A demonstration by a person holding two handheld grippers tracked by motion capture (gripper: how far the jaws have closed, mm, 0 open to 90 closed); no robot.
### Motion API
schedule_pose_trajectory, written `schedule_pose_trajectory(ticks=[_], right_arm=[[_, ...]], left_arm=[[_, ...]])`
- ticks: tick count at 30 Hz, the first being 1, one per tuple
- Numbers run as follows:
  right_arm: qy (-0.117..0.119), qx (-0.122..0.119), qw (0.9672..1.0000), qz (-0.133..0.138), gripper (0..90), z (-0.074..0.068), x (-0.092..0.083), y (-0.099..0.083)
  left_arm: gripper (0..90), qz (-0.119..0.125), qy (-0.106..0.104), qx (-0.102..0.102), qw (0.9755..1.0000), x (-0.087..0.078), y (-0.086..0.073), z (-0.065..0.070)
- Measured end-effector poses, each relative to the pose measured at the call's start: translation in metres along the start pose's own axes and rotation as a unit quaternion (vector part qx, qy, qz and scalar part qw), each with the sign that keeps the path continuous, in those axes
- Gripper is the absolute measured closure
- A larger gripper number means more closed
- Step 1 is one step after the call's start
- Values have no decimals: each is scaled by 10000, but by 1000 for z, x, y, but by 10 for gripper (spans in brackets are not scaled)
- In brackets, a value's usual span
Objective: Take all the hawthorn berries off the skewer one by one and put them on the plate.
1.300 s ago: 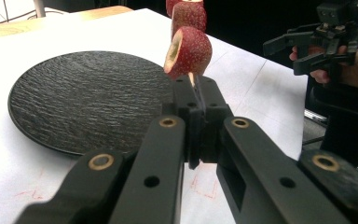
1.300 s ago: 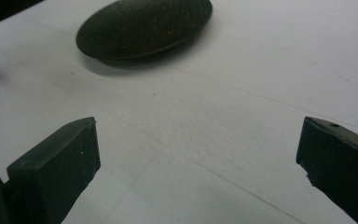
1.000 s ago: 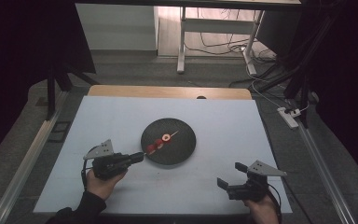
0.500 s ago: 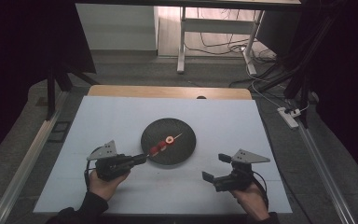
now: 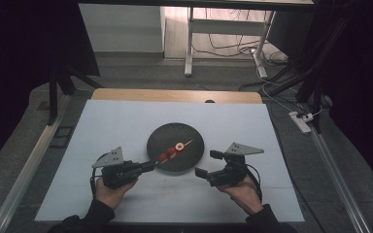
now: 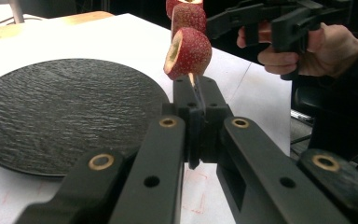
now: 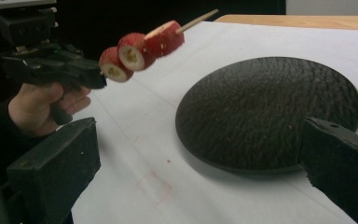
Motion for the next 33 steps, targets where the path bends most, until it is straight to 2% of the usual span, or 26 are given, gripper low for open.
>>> schedule_pose_trajectory(ticks=[5, 10, 14, 18, 27, 33], right_arm=[[46, 9, 10000, 60, 83, -2, 9, 11], [82, -158, 9998, 107, 240, -7, 22, 25], [220, -237, 9994, 88, 374, -12, 27, 29], [331, -234, 9992, 75, 471, -14, 29, 30], [525, -210, 9983, 106, 604, -16, 30, 31], [525, -215, 9983, 116, 634, -16, 29, 30]], left_arm=[[893, 6, -15, 32, 10000, 1, 1, 1], [893, -21, -52, 67, 10000, 2, 1, 3], [893, -18, -66, 93, 9999, 2, 1, 4], [893, -23, -73, 114, 9999, 3, 1, 5], [893, -71, -97, 196, 9997, 6, 0, 7], [894, -91, -110, 252, 9996, 7, 1, 8]])
Point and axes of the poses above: each handheld gripper's, and its own axes: x roughly forward along the jaws, y roughly out of its top, z roughly to its right, the point moved 10 cm from there along x, roughly forward along the jaws, and after that the axes turned 9 degrees about -z, right-handed, at the moved point
